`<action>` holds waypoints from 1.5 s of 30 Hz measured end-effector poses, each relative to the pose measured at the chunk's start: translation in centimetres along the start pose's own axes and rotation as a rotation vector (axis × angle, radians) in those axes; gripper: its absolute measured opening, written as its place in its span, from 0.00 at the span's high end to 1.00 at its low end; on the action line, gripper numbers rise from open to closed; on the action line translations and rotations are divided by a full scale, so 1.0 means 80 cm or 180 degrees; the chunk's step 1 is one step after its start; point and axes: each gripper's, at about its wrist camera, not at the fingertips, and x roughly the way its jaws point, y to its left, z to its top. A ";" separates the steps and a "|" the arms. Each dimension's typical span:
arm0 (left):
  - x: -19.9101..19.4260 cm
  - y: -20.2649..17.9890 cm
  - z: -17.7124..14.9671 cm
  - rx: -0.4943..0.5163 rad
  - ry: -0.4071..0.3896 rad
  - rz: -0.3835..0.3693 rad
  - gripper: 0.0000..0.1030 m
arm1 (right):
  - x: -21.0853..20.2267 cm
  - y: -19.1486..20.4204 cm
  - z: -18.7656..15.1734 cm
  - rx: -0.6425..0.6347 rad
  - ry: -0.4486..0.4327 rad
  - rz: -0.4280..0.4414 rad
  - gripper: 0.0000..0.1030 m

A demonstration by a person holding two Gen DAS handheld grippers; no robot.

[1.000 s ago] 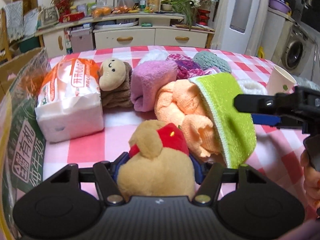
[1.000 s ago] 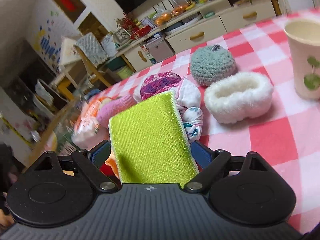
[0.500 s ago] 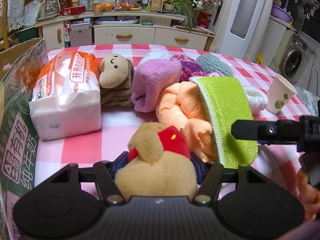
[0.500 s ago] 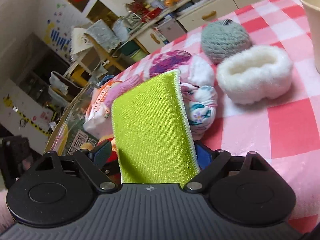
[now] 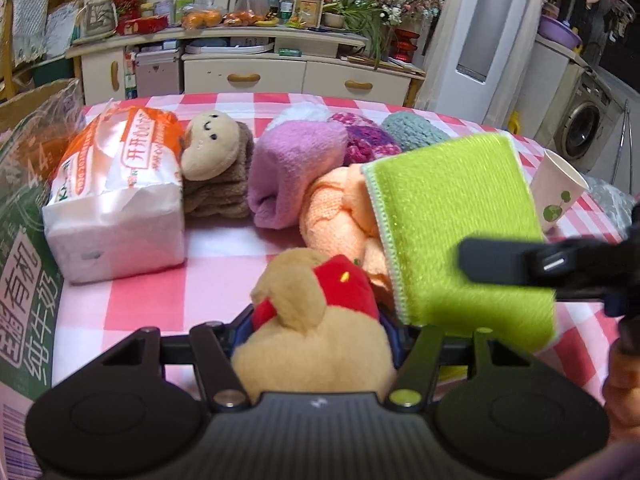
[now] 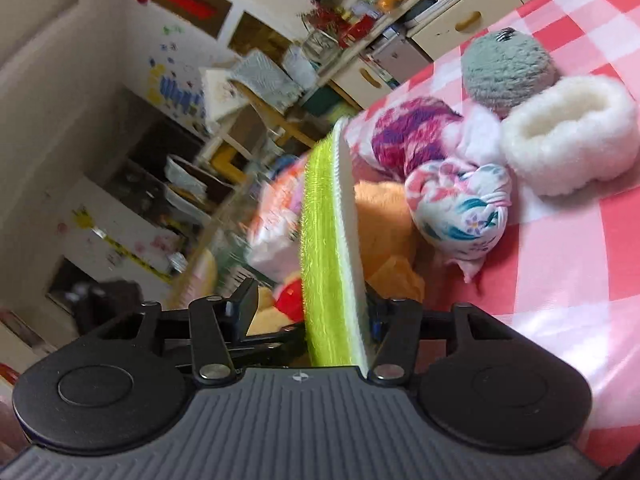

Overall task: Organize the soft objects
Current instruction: 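Lift the tan bear and green sponge and carry both toward the cardboard box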

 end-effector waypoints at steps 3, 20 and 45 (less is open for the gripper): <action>0.001 -0.001 0.001 -0.0016 -0.0008 0.0010 0.42 | 0.014 0.006 -0.004 -0.0108 0.0037 -0.0260 0.50; -0.013 0.006 -0.001 -0.0153 -0.0077 -0.0038 0.44 | -0.005 0.012 -0.015 0.0031 -0.0354 -0.0694 0.75; -0.120 0.073 0.042 -0.0497 -0.0862 -0.0059 0.44 | 0.007 0.083 0.007 -0.0267 -0.0896 -0.1012 0.75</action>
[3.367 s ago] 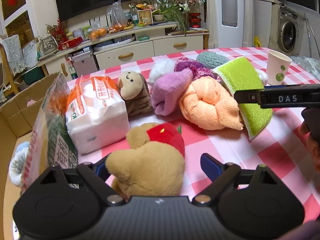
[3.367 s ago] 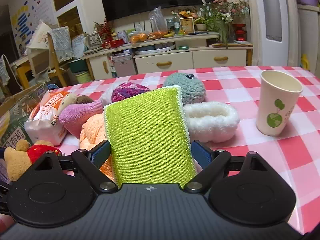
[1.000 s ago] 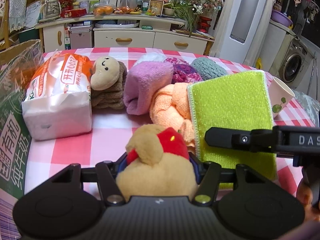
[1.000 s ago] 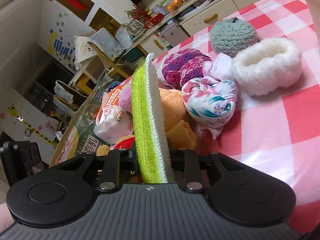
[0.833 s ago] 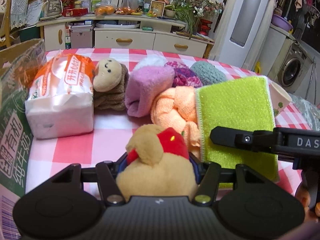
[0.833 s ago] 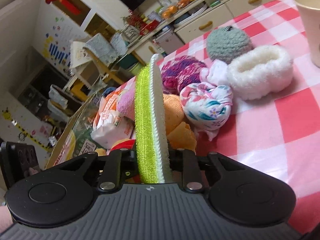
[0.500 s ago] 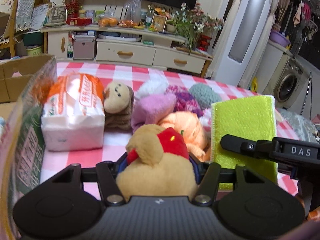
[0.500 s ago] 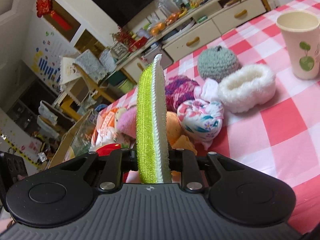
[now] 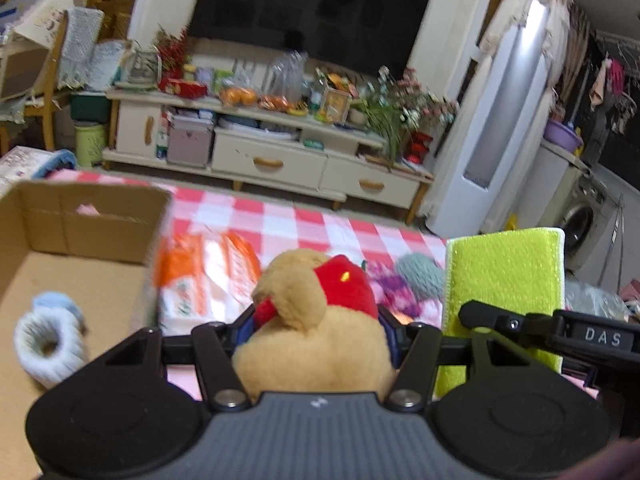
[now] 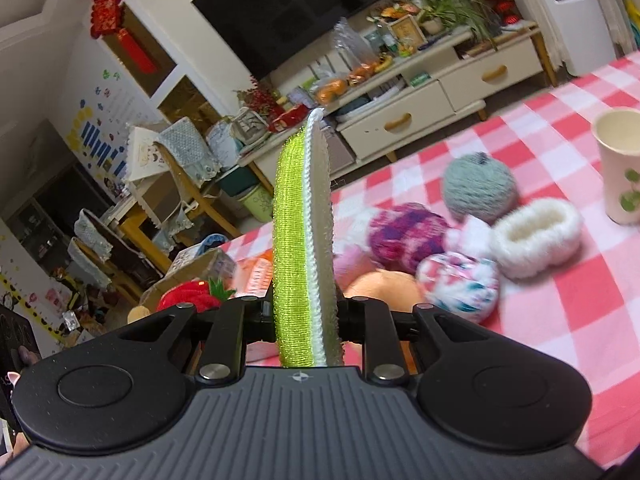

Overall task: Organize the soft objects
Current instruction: 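Lift the tan bear and green sponge and carry both toward the cardboard box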

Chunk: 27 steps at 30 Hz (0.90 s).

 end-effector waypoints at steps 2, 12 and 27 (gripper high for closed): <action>-0.006 0.011 0.008 -0.0059 -0.0069 0.0040 0.44 | 0.007 0.011 0.003 -0.0090 0.0005 0.0035 0.75; -0.034 0.074 0.038 -0.0270 -0.0388 0.0491 0.43 | 0.068 0.078 0.018 -0.0479 0.0138 0.0442 0.75; -0.037 0.163 0.042 -0.0397 -0.0232 0.1465 0.43 | 0.201 0.103 0.000 -0.0744 0.0730 0.0671 0.75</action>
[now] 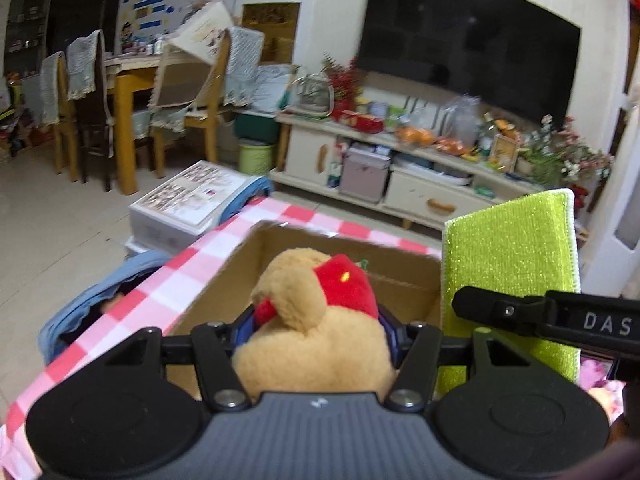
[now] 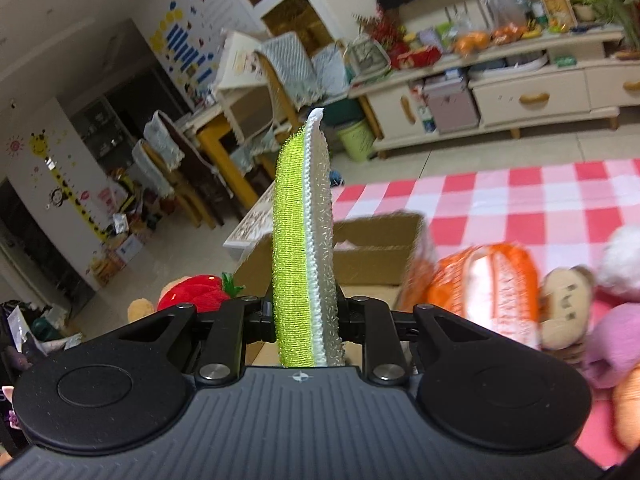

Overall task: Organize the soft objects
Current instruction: 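Lift the tan bear and green sponge and carry both toward the cardboard box, then release the tan bear with the left gripper while the right gripper drops the green sponge into the box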

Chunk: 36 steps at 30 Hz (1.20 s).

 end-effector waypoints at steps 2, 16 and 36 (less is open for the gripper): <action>0.004 0.005 0.000 0.0010 0.0033 0.0112 0.43 | 0.010 0.000 0.001 -0.0052 0.0074 -0.0032 0.74; -0.007 0.000 0.005 0.0133 -0.0098 0.0343 0.16 | -0.036 -0.002 -0.024 -0.0077 -0.0105 -0.0331 0.03; -0.015 -0.044 0.000 0.0334 -0.0170 0.0232 0.11 | -0.092 -0.010 -0.034 -0.0136 -0.0706 -0.0958 0.02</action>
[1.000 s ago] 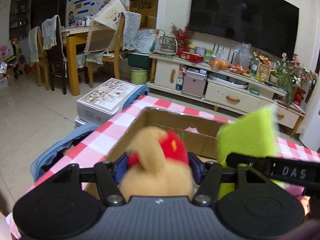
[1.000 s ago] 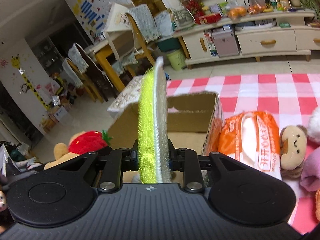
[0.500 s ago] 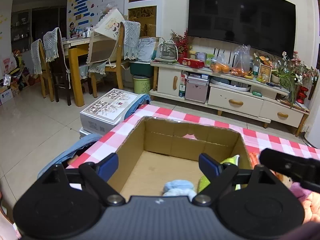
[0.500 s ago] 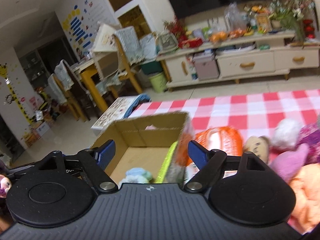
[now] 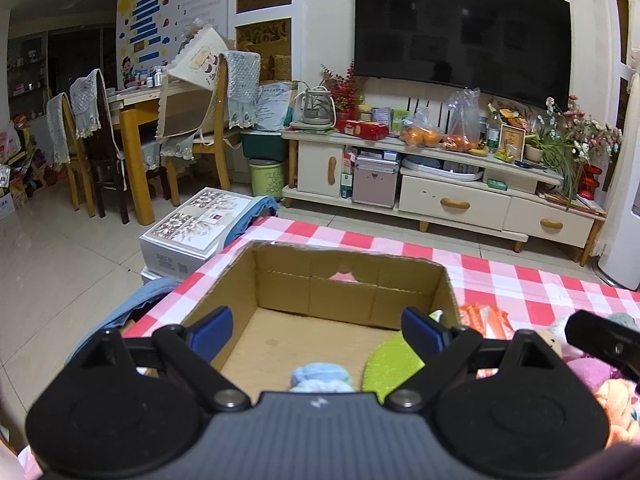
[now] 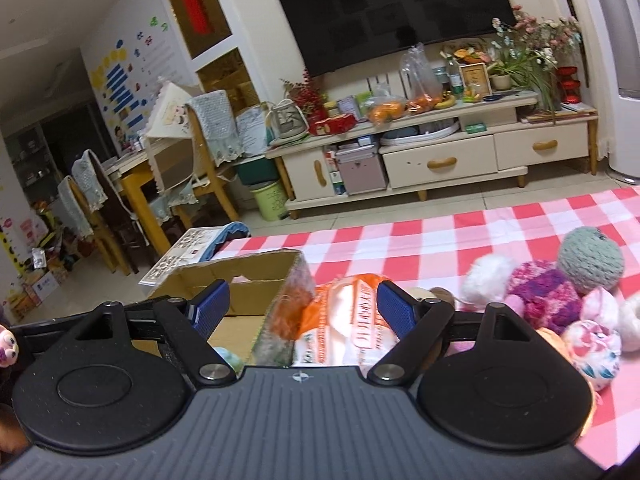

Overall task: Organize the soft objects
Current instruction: 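Release the tan bear with the left gripper while the right gripper drops the green sponge into the box, then move both tools back over the remaining soft items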

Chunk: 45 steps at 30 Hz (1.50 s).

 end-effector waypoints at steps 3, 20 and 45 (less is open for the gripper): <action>0.000 -0.008 -0.001 0.0039 0.0005 -0.0024 0.11 | -0.010 -0.006 -0.002 0.0023 -0.0006 -0.0054 0.02; -0.004 -0.051 -0.006 0.0251 0.0004 -0.0133 0.11 | -0.050 -0.028 -0.019 0.0088 0.0000 -0.0240 0.02; -0.011 -0.116 -0.021 0.0546 0.0036 -0.0302 0.11 | -0.060 -0.032 -0.024 0.0035 -0.0074 -0.0554 0.02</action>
